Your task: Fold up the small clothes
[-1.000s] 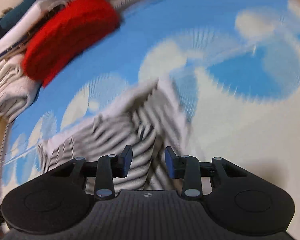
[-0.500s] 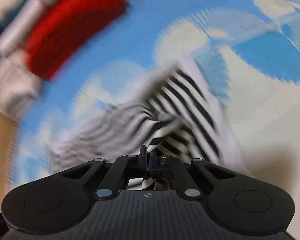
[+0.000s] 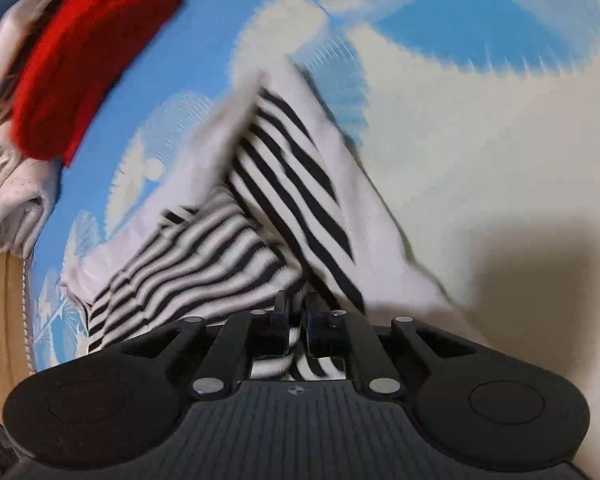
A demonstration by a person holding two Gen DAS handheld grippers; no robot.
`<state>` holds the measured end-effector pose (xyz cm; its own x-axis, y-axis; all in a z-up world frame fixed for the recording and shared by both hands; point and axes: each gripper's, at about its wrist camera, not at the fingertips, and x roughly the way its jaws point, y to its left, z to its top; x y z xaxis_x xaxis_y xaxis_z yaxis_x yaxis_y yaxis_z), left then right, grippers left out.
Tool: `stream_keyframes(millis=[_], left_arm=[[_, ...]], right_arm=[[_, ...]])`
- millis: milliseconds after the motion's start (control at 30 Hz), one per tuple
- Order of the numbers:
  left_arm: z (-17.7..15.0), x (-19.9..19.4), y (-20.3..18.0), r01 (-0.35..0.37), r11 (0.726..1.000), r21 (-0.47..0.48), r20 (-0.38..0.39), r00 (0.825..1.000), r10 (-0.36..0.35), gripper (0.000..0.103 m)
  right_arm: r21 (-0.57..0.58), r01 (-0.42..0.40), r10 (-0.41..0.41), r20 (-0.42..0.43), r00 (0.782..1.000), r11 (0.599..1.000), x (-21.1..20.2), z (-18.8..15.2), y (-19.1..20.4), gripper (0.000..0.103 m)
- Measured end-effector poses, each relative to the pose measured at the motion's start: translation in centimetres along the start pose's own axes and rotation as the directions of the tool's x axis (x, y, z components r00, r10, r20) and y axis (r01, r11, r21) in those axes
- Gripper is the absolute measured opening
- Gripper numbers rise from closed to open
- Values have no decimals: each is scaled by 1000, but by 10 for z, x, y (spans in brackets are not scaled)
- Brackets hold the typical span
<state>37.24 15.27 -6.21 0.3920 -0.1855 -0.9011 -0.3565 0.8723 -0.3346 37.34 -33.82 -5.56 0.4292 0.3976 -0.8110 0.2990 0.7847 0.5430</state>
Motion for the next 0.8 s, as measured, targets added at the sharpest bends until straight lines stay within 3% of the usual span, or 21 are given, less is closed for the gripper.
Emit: stream_keyframes(millis=[33, 100, 200, 233, 267, 300, 333, 400, 467, 500, 567, 600, 667, 733, 767, 800], left_arm=[[-1, -7, -5, 2, 1000, 12, 17, 1000, -2, 46], [-2, -5, -8, 6, 1000, 18, 20, 1000, -6, 46], [-6, 7, -11, -19, 1000, 20, 4, 1000, 19, 39], [-5, 12, -11, -27, 999, 27, 3, 1000, 27, 34], [-2, 14, -12, -31, 999, 33, 5, 1000, 31, 20], [-1, 11, -12, -36, 999, 36, 19, 999, 35, 4], [-1, 4, -12, -28, 999, 33, 56, 998, 26, 4], [1, -12, -16, 4, 999, 43, 132, 991, -10, 4], [2, -18, -20, -4, 997, 72, 172, 985, -8, 4], [2, -14, -20, -33, 997, 77, 156, 987, 21, 4], [2, 2, -10, -91, 995, 37, 53, 995, 89, 7], [2, 8, -2, -89, 996, -4, 8, 996, 89, 7], [4, 0, 4, -58, 997, -58, 36, 998, 60, 7], [7, -19, -4, -26, 1000, -8, 122, 992, 27, 8], [8, -28, -11, 2, 999, 32, 164, 986, -7, 8], [8, -33, -17, 33, 997, 67, 184, 982, -45, 8]], right_arm=[[-18, -6, 7, 32, 999, 1000, -6, 1, 5, 31], [-54, 1, 3, 75, 997, 999, -11, 3, 13, 42], [-106, 36, -30, 63, 998, 994, -2, 1, 18, 42], [-106, 51, -46, 44, 998, 993, 3, 0, 17, 41], [-99, 55, -52, 28, 998, 994, 7, -1, 14, 40], [-88, 49, -49, 12, 999, 995, 11, -2, 13, 21], [-76, 28, -28, 5, 1000, 997, 12, -3, 11, 3], [-54, -4, 8, 62, 998, 999, 1, -2, 12, 2], [-117, -23, 40, 151, 988, 993, -16, 0, 24, 2], [-131, -19, 41, 170, 985, 991, -21, 1, 27, 2], [-97, 12, 0, 126, 992, 995, -12, 3, 21, 4], [-73, 41, -35, 84, 996, 996, -3, 1, 15, 5], [-25, 117, -117, 29, 993, 993, 11, 0, 5, 12], [-16, 154, -152, 79, 985, 988, 4, 0, 6, 16], [-28, 159, -154, 132, 979, 987, -6, -2, 8, 22], [-34, 161, -151, 201, 968, 986, -17, -2, 14, 37]])
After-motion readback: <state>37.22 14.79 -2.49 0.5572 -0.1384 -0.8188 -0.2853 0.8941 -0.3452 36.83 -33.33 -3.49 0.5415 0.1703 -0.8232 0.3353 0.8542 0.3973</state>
